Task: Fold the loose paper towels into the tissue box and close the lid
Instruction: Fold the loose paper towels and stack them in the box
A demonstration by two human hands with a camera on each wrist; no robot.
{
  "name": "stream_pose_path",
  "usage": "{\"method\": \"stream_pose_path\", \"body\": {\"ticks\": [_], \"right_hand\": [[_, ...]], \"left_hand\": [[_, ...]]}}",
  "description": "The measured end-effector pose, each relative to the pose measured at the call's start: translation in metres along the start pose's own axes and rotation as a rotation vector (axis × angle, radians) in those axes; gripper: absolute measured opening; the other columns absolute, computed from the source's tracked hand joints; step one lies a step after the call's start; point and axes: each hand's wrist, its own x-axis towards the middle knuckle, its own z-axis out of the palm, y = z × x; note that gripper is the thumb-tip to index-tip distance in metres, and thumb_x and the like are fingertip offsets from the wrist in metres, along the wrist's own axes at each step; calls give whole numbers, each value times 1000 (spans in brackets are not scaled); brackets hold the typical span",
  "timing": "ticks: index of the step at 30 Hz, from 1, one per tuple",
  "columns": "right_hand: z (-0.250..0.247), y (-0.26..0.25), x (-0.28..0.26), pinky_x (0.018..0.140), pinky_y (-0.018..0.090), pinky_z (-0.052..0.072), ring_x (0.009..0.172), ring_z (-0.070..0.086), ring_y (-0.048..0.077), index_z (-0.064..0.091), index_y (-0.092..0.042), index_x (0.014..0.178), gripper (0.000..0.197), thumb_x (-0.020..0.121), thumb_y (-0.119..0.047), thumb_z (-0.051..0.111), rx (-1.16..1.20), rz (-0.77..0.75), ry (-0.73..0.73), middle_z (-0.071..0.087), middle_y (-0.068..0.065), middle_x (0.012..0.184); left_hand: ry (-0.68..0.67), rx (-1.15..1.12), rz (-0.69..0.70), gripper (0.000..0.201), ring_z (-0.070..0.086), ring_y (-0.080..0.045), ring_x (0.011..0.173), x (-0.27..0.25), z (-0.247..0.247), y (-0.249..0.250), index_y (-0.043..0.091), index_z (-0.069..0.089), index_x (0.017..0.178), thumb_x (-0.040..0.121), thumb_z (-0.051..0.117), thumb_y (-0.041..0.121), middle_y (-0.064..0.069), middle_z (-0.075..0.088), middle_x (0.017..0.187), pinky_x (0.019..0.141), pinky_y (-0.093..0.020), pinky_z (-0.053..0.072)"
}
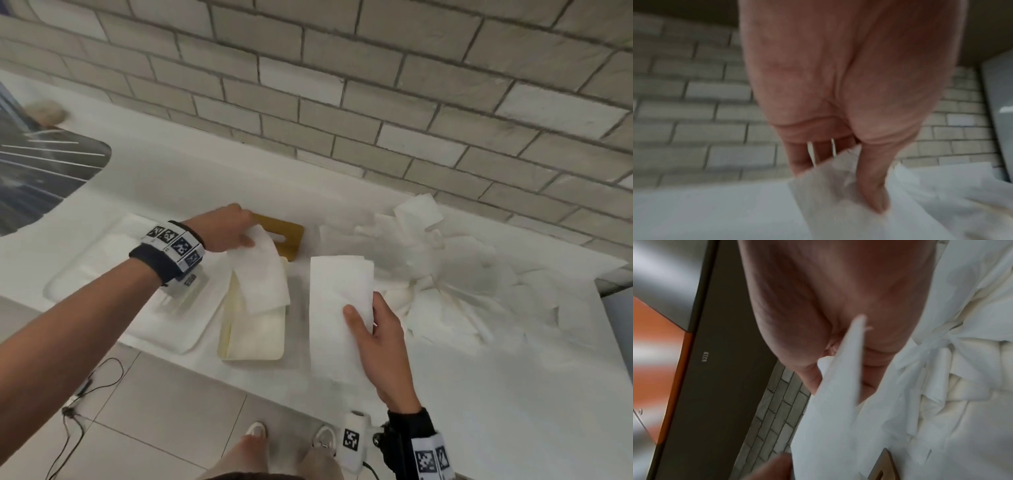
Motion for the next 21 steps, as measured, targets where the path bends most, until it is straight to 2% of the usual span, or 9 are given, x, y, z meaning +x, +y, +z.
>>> {"method": "stream_pose_path", "body": {"ticks": [2,4,5,7,9,12,16,19,21], "right_hand": [[4,-2,-8,103,49,59,118,72,11,67,-29,134,25,109,-26,64,-9,-15,41,76,-13,127],[8,-4,-14,103,54,58,117,73,14,69,-28,132,23,109,-25,64,1,-17,104,76,-10,126],[10,-4,-17,103,56,58,118,73,15,69,-27,131,23,109,-24,65,14,-19,136,77,-9,126],[15,-6,-22,104,58,57,117,73,17,71,-26,127,20,108,-23,65,48,-16,194,77,-7,125],[21,-9,-26,105,59,56,116,74,19,72,-27,124,18,107,-22,66,74,-9,228,78,-6,123],[29,-12,-32,106,59,56,115,74,20,74,-28,118,16,107,-20,66,89,-3,247,79,-5,121],[40,-17,-35,107,58,56,117,74,19,74,-27,122,18,107,-19,66,84,18,215,79,-5,123],[52,-20,-33,104,57,58,117,74,19,73,-25,126,21,108,-20,65,70,16,174,78,-5,124],[61,-22,-29,101,55,60,115,75,19,73,-26,126,21,108,-21,65,58,19,153,79,-6,124]], "left_hand": [[293,143,35,16,65,-38,90,-24,-26,14,18,64,113,100,67,28,-12,67,98,73,-42,52],[538,195,163,13,63,-35,81,-56,-38,32,17,62,102,98,68,28,-7,66,87,61,-42,52],[609,202,222,12,62,-34,81,-72,-37,42,15,62,99,96,67,26,-6,65,86,58,-42,52],[663,265,295,10,64,-36,82,-90,-18,55,12,63,98,91,68,18,-9,65,86,56,-44,55],[615,345,274,22,65,-38,81,-95,19,62,9,64,101,82,75,9,-12,66,87,55,-45,57],[438,364,206,34,63,-33,82,-93,86,64,10,65,102,73,82,4,-11,64,94,54,-40,54],[256,365,235,48,65,-31,83,-84,158,58,14,66,104,63,88,2,-8,63,99,53,-40,52],[143,295,223,50,69,-29,82,-81,172,57,18,64,118,75,87,8,-6,68,100,55,-41,55],[96,216,204,41,69,-31,91,-79,166,59,20,58,131,94,74,15,-6,67,108,63,-42,53]]}}
